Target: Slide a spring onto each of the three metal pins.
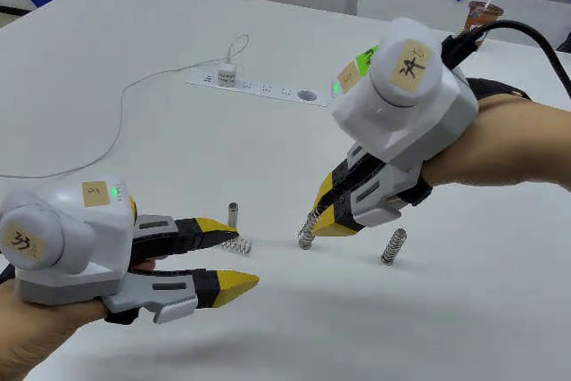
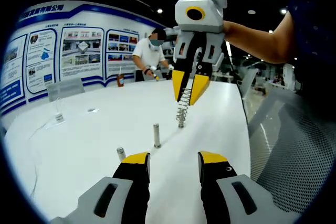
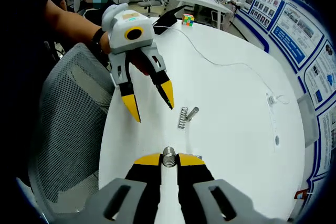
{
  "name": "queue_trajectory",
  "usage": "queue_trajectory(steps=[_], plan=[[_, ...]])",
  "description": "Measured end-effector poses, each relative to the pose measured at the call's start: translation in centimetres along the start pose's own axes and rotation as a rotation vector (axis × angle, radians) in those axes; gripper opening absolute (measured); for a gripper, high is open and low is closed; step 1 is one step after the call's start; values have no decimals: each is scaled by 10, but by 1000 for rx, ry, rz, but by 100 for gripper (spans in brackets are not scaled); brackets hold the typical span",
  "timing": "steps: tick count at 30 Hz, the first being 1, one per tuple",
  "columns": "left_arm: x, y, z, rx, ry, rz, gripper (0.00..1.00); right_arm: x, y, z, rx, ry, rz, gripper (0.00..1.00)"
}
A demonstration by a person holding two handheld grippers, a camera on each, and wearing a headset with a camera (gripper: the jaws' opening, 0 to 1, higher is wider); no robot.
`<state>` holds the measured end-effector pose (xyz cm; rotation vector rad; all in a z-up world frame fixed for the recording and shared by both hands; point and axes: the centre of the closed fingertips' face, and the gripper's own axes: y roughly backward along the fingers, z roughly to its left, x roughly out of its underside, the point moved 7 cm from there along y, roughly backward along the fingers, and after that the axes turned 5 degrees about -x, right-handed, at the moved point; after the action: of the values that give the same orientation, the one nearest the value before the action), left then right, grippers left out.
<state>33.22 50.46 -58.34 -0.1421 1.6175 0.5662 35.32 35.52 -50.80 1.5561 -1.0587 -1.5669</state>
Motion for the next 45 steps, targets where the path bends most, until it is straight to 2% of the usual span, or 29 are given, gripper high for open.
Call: queue_trajectory(steps=[11,12,22,32,45], plan=[[5,11,9,-60,22,5,47,8,5,-22,45,-22,27,12],[5,12,9,-65,24,7,48,10,4,-29,48,-26,31,12],[9,17,12,-90,35,16,53,17,-7,-46,46,-43,72,12],[11,19,13,-101,42,21,56,21,-19,-58,28,-59,91,12],[13,18,14,-108,48,21,58,21,-27,-56,8,-63,118,12]])
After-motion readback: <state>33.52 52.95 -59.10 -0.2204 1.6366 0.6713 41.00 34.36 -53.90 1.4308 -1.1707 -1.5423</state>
